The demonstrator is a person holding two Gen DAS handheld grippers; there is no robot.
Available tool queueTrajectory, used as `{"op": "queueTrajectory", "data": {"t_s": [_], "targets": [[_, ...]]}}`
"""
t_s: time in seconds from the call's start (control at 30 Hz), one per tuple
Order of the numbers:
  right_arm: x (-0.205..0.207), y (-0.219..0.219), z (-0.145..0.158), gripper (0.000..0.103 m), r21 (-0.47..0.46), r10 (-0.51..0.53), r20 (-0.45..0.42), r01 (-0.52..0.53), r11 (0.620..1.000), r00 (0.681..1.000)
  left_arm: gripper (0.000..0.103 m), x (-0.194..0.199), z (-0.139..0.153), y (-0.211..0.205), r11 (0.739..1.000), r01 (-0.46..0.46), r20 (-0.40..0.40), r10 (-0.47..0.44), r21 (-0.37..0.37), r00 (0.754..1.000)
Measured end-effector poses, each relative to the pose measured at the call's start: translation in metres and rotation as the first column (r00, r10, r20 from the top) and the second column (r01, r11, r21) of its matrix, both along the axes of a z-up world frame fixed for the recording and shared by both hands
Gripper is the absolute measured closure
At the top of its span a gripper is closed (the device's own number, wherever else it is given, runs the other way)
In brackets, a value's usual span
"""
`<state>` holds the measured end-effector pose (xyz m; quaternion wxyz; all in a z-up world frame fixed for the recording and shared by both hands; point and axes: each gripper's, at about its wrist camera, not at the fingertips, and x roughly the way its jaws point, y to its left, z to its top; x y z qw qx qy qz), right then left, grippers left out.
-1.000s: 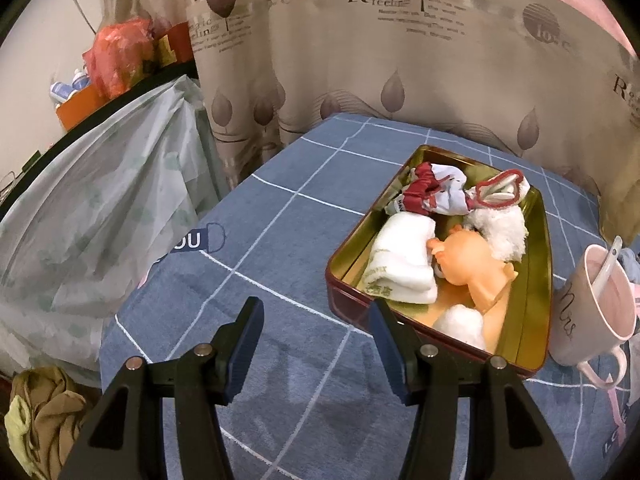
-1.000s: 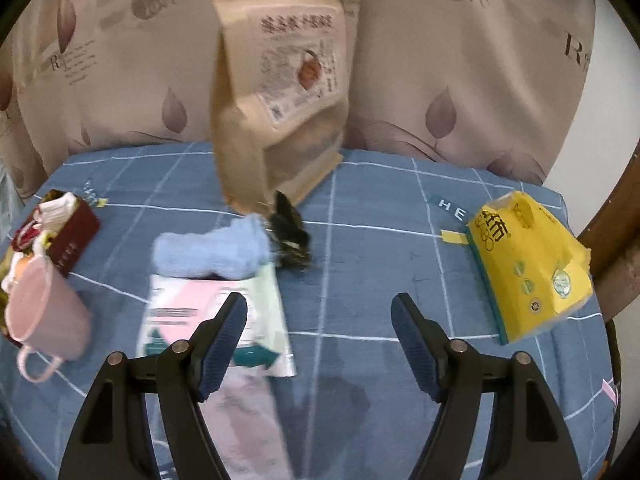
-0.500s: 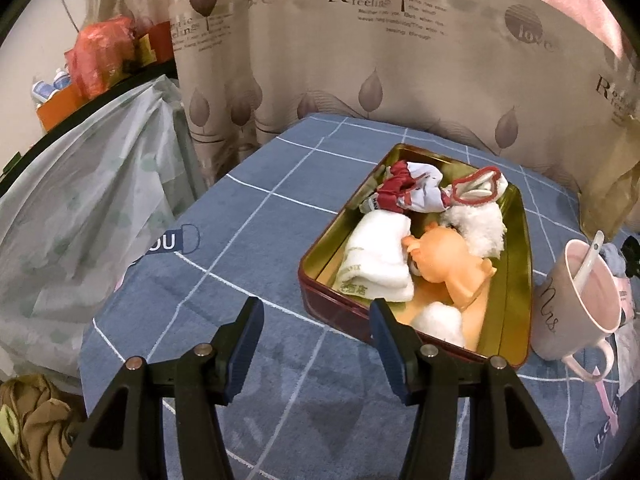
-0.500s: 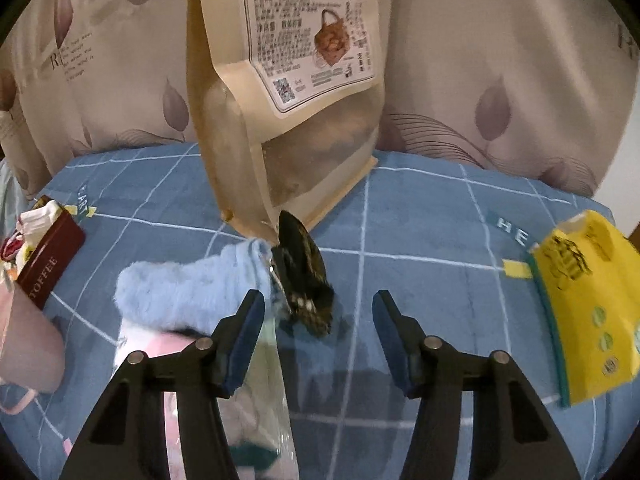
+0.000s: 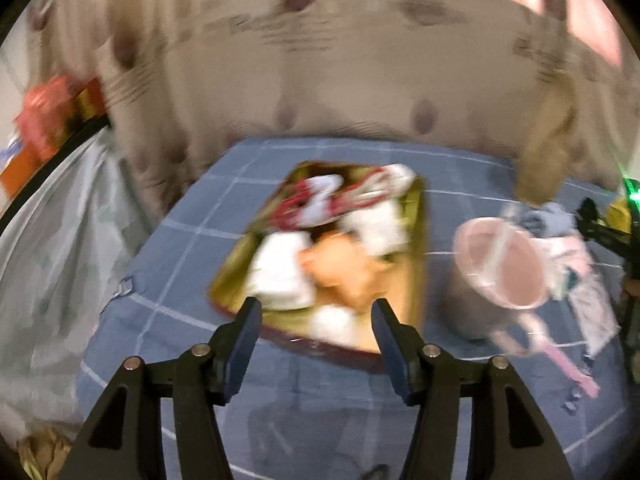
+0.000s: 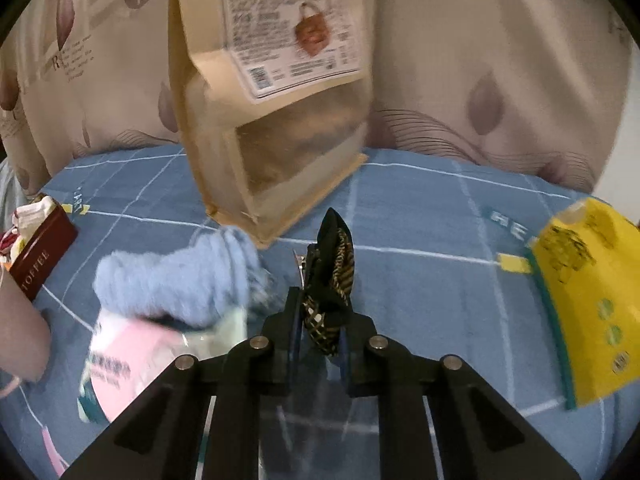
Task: Organize soft objects
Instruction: 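Move the right gripper back and grasp the black-and-gold item, then lower the left gripper onto the floral wipes packet and grasp it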
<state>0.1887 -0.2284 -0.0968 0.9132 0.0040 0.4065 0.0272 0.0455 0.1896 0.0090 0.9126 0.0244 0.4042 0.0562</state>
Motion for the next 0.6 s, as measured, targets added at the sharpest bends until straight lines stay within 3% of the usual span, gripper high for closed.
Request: {"op": "queueTrajectory", "data": {"t_s": [0.2, 0.47, 0.6], "targets": [[-0.04, -0.037, -0.003, 0.089, -0.036, -0.076, -0.004, 0.075, 0.996, 0.997, 0.042, 0.0, 0.007, -0.073, 0.978, 0.205, 0.004, -0.205, -0.019, 0.979], [-0.077, -0.079, -0.005, 0.089, -0.025, -0.175, -0.028, 0.174, 0.984, 0.984, 0.042, 0.001, -0.011, -0.184, 0.897, 0.438, -0.09, -0.441, -0.056, 0.893], [-0.088, -0.087, -0.007, 0.089, -0.022, -0.19, -0.034, 0.189, 0.982, 0.981, 0.042, 0.003, -0.022, -0.235, 0.859, 0.5, -0.134, -0.512, -0.11, 0.849]]}}
